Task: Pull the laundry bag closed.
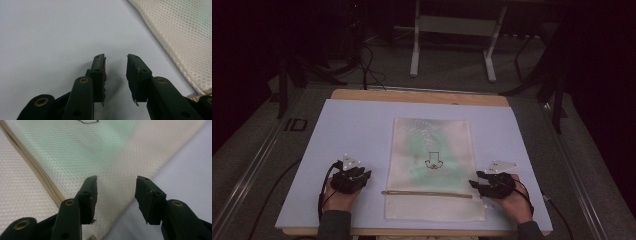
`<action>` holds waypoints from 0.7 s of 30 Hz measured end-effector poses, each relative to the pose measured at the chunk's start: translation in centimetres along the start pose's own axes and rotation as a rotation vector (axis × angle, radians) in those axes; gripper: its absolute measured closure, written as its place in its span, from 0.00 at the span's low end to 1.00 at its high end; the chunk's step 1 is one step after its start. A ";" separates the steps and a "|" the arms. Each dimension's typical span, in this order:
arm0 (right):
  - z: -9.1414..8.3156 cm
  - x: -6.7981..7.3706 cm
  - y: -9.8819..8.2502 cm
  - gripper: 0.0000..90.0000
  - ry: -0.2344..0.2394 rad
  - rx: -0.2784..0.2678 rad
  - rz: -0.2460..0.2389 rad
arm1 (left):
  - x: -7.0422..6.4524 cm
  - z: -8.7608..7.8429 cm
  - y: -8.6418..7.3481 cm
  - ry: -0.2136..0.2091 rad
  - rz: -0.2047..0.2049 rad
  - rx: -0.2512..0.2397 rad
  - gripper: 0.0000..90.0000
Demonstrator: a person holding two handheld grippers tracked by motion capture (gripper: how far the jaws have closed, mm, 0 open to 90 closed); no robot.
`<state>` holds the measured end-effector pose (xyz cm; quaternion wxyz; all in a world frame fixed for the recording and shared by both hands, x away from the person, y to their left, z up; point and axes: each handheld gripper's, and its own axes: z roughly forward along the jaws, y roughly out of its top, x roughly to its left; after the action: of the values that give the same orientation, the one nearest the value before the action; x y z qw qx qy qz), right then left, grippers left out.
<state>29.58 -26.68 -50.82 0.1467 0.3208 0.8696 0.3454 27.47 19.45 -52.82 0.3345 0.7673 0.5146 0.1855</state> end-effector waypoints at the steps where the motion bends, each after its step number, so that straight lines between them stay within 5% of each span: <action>1: 0.1 0.2 0.3 0.59 -0.001 0.001 -0.006 | 0.0 0.0 0.0 0.000 0.000 -0.004 0.76; 21: 1.4 2.6 4.6 0.61 0.049 0.066 -0.158 | -0.1 -0.4 -0.2 -0.015 0.007 -0.032 0.76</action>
<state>30.39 -21.72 -48.74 0.1412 0.2474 0.9065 0.3116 27.09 19.52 -52.66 0.3499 0.7652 0.5064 0.1890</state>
